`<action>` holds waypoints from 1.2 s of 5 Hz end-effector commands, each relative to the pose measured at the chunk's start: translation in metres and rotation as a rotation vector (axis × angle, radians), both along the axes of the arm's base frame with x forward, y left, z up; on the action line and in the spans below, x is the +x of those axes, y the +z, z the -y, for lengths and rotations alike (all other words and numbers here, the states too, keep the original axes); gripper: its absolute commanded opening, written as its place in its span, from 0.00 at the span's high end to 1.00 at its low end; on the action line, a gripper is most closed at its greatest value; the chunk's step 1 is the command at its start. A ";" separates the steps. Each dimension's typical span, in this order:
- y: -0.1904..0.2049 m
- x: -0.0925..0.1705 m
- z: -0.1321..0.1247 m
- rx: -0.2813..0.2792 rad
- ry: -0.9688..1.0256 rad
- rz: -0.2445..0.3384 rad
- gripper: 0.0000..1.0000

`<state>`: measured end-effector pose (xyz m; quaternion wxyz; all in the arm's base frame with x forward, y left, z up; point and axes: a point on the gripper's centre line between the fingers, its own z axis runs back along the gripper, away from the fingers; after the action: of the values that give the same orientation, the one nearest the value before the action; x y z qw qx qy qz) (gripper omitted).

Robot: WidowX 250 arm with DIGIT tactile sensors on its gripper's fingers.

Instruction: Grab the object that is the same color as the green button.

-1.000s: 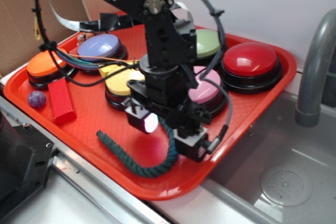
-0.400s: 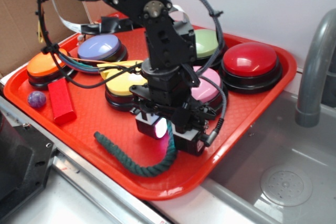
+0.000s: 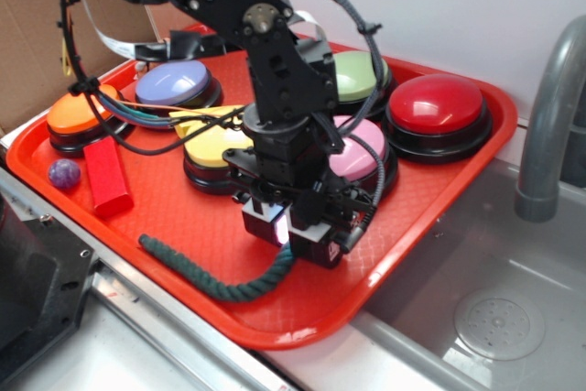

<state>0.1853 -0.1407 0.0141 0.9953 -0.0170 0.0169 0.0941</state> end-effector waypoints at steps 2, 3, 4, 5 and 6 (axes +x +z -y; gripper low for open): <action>0.041 0.015 -0.019 0.048 -0.189 -0.010 1.00; 0.087 0.027 -0.049 0.102 -0.224 0.046 1.00; 0.133 0.041 -0.097 0.161 -0.168 0.113 1.00; 0.154 0.042 -0.142 0.277 -0.083 0.092 1.00; 0.162 0.038 -0.165 0.291 -0.041 0.117 1.00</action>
<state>0.2213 0.0244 0.1568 0.9895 0.1254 -0.0198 0.0694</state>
